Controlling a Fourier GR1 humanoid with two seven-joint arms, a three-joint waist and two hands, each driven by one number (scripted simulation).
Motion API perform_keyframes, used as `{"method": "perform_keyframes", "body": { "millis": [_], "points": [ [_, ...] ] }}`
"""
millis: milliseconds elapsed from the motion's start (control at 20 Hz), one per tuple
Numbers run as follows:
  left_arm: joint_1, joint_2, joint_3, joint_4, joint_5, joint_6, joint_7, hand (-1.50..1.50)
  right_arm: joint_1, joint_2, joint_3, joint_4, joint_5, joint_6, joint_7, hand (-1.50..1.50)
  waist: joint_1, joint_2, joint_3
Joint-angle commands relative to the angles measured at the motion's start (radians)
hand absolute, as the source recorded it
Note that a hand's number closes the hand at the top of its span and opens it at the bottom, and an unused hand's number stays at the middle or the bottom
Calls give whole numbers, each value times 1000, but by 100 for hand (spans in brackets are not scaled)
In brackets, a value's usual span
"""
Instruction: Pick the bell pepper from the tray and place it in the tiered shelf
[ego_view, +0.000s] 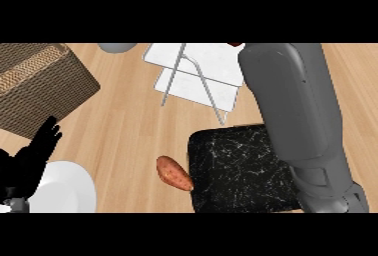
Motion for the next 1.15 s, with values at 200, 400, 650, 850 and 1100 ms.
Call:
{"method": "perform_keyframes", "body": {
  "millis": [200, 400, 650, 850, 1100],
  "points": [
    [8, -4, 13, -5, 6, -4, 9, 0, 87, -50, -34, -402, -98, 93, 67, -150, -27, -10, 1],
    [-19, -13, 16, 24, -2, 10, 11, 0, 81, -91, -64, -597, -114, 190, 213, -150, -33, -11, 0],
    [35, 2, 36, 23, 10, -18, -19, 0, 182, -214, -161, -854, -200, 407, 302, -150, -56, -18, 1],
    [60, 4, 47, -12, 6, 6, 11, 0, 220, -274, -245, -960, -325, 570, 375, -150, -83, -34, 2],
    [61, 20, 78, 28, 14, -1, -20, 0, 283, -372, -391, -1070, -523, 652, 386, -150, -102, -35, 1]
  ]
}}
